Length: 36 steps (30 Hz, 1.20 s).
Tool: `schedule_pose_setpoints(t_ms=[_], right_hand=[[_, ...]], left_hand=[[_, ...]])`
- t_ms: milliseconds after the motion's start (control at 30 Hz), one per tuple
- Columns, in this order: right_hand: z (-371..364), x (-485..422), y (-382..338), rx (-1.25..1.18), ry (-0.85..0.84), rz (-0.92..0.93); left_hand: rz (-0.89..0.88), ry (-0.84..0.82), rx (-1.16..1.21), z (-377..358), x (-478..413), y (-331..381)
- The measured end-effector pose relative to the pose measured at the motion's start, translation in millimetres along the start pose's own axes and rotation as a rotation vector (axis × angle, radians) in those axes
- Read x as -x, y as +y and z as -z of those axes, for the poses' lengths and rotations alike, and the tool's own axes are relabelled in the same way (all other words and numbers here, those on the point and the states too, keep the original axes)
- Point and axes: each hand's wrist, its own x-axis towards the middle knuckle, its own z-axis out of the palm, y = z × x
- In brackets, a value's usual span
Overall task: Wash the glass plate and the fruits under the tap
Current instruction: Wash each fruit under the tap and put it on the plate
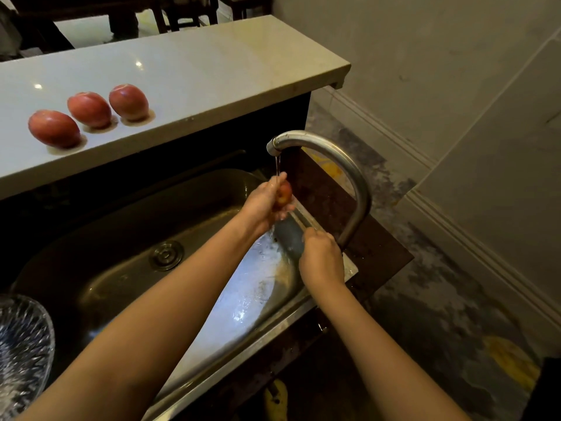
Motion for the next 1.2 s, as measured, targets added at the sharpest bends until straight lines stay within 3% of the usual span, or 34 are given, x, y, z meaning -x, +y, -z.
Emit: schedule_pose_setpoints(t_ms=[200, 533, 633, 867, 1033, 1200], right_hand=[[7.8, 1.8, -7.9, 0.105, -0.052, 0.041], [23.8, -13.9, -17.9, 0.208, -0.122, 0.095], [23.3, -29.3, -31.0, 0.088, -0.14, 0.178], [10.0, -54.5, -72.3, -0.476, -0.363, 0.371], [-13.0, -47.2, -133.1, -0.513, -0.406, 0.623], [-40.3, -26.5, -210.3, -0.492, -0.567, 0.814]], left_hand=[[-0.074, 0.095, -0.454, 4.4, 3.6, -1.9], [-0.114, 0.048, -0.689, 11.6, 17.8, 2.1], [-0.162, 0.099, -0.782, 25.8, 27.6, 10.9], [-0.242, 0.163, -0.819, 93.5, 70.5, 41.7], [-0.255, 0.377, -0.787, 145.6, 112.5, 49.7], [-0.23, 0.619, -0.803, 210.9, 168.8, 48.2]])
